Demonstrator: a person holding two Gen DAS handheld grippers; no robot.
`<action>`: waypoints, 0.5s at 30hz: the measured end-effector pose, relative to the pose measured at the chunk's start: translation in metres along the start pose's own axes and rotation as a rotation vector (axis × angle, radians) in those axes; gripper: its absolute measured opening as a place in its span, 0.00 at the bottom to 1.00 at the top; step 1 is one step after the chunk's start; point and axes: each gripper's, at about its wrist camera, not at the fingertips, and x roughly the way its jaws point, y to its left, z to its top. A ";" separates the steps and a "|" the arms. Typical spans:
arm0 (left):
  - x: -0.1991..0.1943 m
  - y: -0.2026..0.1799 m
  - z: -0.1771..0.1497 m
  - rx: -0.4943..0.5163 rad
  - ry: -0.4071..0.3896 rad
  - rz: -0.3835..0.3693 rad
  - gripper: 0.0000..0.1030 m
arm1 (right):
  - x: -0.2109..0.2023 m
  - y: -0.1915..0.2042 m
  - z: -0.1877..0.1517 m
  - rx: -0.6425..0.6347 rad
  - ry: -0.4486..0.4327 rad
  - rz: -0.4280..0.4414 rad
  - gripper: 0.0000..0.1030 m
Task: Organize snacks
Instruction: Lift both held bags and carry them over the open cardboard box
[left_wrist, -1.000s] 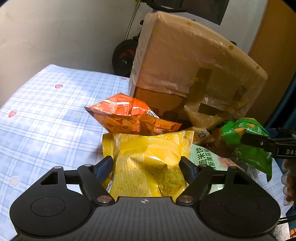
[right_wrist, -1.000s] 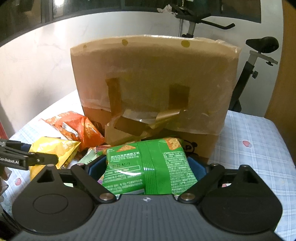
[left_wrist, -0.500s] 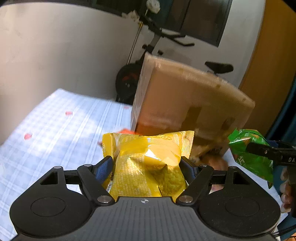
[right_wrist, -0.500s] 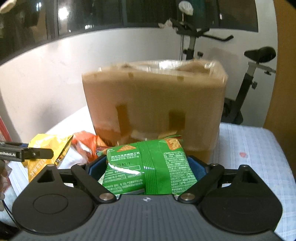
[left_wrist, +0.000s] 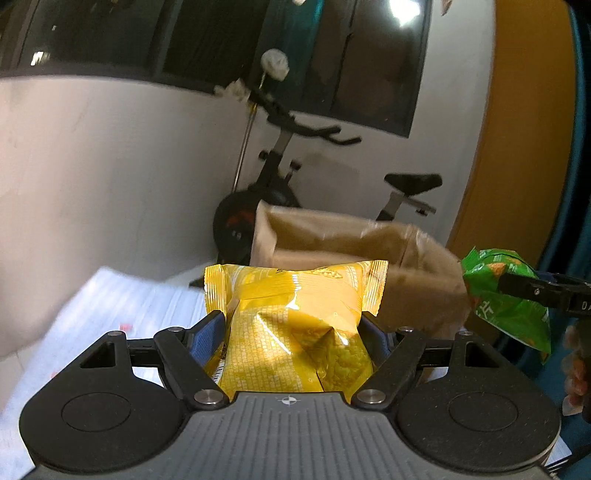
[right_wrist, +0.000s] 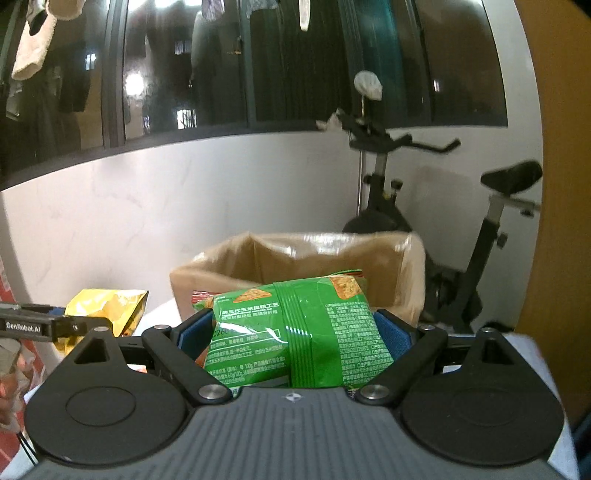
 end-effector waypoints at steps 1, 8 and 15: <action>0.002 -0.003 0.009 0.018 -0.017 -0.003 0.78 | 0.001 -0.001 0.004 -0.006 -0.008 -0.004 0.90; 0.033 -0.025 0.050 0.095 -0.084 -0.017 0.78 | 0.019 -0.013 0.037 -0.030 -0.058 -0.022 0.90; 0.099 -0.043 0.080 0.127 -0.084 -0.004 0.78 | 0.078 -0.026 0.056 -0.076 -0.049 -0.073 0.90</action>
